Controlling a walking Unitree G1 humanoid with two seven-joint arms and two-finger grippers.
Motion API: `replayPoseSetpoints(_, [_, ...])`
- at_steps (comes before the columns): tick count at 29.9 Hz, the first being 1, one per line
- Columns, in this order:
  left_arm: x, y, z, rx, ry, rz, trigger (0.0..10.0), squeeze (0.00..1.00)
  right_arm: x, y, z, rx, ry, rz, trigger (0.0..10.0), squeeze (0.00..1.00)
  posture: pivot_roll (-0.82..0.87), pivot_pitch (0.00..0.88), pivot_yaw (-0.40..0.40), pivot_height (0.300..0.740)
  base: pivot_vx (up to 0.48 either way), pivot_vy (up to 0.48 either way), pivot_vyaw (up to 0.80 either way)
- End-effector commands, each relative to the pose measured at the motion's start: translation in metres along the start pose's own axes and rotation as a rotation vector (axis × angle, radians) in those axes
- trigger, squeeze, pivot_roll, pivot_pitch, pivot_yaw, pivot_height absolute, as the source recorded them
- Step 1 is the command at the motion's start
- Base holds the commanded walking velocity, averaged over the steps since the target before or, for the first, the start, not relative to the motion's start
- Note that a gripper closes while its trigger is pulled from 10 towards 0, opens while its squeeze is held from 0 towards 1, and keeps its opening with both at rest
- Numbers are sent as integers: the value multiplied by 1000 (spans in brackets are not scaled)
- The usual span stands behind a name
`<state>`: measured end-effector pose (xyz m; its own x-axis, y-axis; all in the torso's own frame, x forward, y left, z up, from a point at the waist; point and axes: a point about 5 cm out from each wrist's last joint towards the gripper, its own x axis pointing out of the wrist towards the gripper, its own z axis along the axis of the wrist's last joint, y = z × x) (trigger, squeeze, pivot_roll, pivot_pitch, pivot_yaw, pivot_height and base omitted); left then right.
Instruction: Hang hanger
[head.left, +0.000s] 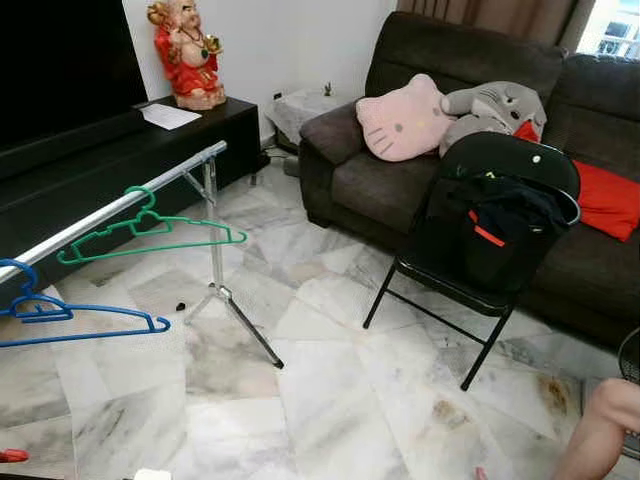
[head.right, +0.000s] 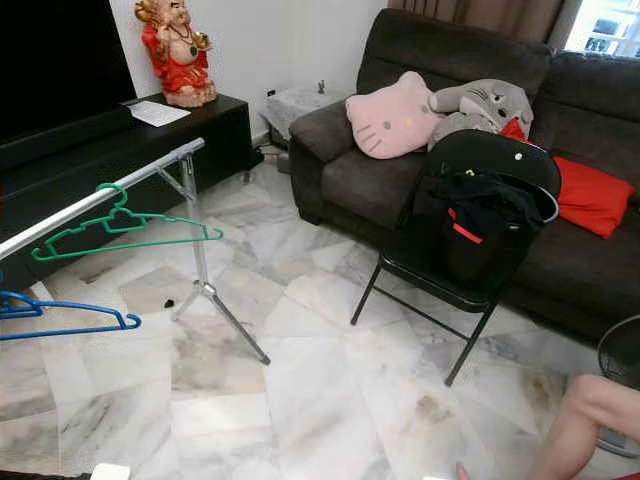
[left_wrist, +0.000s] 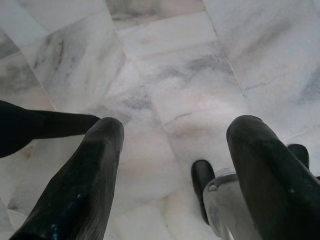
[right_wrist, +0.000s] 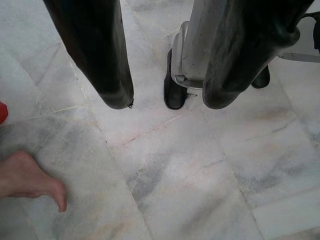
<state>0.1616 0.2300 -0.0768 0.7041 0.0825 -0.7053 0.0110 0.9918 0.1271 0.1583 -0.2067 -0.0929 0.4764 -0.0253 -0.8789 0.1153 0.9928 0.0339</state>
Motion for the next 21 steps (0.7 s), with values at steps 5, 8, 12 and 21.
replayPoseSetpoints(5, [2, -7, -5, -10, 56, 0, 10000, 0, 0, 0, -3, 16, -1, -8, 10000, 0, 83, 0, -27, 740, 0, 0, 0])
replayPoseSetpoints(8, [-1, -4, -11, 7, 84, 4, 10000, 0, 0, 0, -3, 20, -4, -8, 10000, 0, 82, 0, -24, 740, 80, 0, 0])
replayPoseSetpoints(12, [-6, 4, -21, -27, 117, 37, 10000, 0, 0, 0, -3, 25, -4, -10, 10000, 0, 83, 0, -24, 740, 245, 0, 0])
replayPoseSetpoints(21, [-15, 7, -40, -26, 169, 35, 10000, 0, 0, 1, -1, 21, -10, -11, 10000, 0, 87, 0, -26, 740, 268, 0, 0])
